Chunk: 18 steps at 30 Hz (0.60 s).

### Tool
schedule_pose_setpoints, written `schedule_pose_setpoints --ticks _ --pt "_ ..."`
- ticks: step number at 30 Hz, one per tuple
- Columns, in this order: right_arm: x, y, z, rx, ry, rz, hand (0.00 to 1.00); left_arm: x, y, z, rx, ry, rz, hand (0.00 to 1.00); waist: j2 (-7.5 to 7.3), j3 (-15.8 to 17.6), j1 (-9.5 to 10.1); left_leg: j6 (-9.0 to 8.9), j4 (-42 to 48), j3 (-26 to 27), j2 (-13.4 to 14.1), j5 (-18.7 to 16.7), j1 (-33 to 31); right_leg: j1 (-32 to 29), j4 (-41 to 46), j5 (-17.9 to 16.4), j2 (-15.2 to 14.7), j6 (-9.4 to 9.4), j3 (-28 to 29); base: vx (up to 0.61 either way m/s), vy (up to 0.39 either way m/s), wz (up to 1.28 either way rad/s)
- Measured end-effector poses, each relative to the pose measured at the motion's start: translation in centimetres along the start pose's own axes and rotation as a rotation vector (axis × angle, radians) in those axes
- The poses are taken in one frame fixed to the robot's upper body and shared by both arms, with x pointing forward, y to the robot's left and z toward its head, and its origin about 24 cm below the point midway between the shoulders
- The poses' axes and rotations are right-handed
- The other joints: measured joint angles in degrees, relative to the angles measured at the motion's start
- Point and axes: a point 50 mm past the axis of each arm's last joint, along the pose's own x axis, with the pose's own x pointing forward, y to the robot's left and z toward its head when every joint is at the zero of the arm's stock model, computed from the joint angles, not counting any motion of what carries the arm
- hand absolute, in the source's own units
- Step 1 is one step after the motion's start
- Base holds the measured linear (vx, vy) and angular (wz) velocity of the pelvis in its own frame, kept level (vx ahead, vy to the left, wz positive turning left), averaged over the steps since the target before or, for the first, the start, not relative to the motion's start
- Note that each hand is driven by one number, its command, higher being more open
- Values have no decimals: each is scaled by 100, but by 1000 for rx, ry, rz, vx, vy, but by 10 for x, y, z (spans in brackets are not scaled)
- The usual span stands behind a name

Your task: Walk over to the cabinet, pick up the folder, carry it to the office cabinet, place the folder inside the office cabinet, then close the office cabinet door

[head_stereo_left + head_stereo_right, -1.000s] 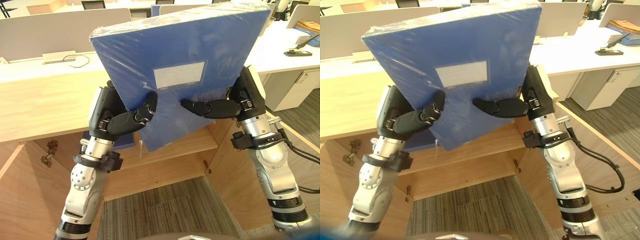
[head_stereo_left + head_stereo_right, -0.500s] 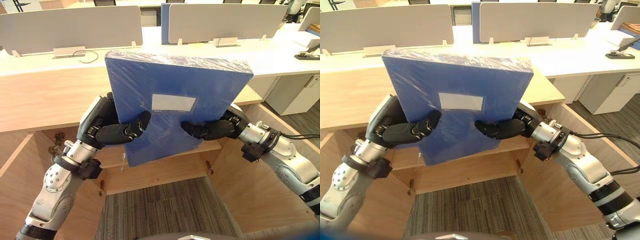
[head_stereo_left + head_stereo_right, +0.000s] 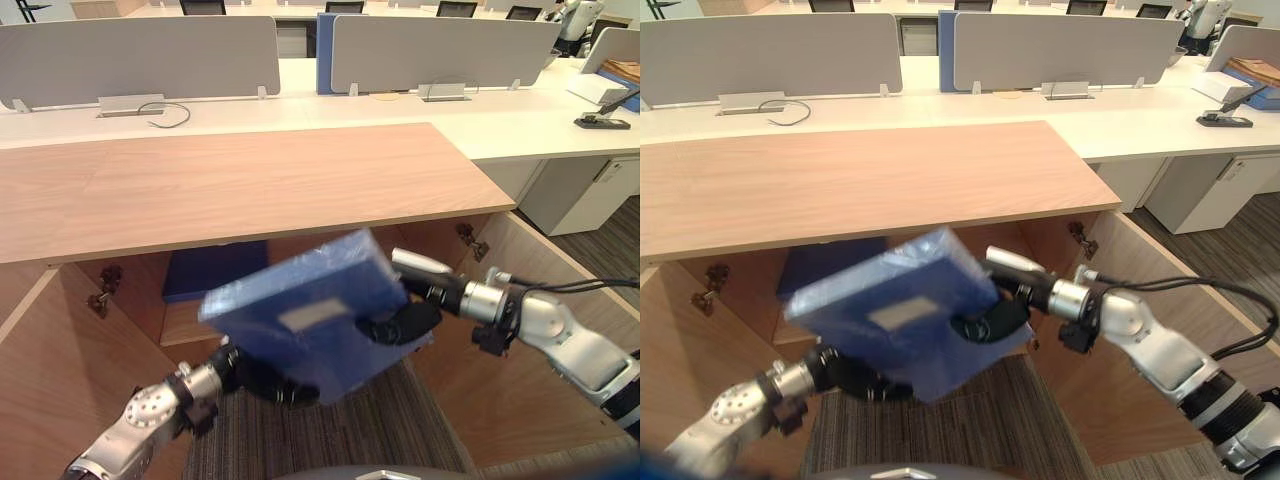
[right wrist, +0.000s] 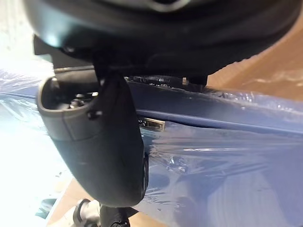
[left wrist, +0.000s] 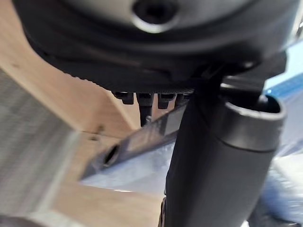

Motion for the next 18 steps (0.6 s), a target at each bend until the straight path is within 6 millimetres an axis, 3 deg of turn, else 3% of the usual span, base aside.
schedule_pose_setpoints --ticks 5,9,14,17,18 --pt "25 54 -27 15 82 118 0 9 -27 -68 32 295 -41 100 -18 -9 21 -26 1 6 22 -18 11 -8 -5 0 21 -4 -4 3 1 -1" --pt "32 66 -39 41 120 121 0 16 -34 -88 -25 354 41 100 -32 -15 75 -34 0 -10 20 -24 16 4 -4 -4 14 -10 -24 0 0 0" --pt "53 95 -74 15 274 142 0 27 -40 -121 -98 531 302 100 -14 -3 147 -36 1 -90 19 -4 -16 29 -82 -9 10 -8 -115 -6 -2 6" --pt "60 101 -106 251 416 0 0 22 -41 -136 -218 620 532 100 60 91 177 -4 1 -282 3 46 -146 37 -126 -4 -16 0 -292 2 -10 28" --pt "61 96 -123 527 470 -252 0 18 -46 -143 -306 658 644 100 138 158 218 -8 2 -371 -1 67 -206 46 -170 5 -23 10 -374 9 -10 25"
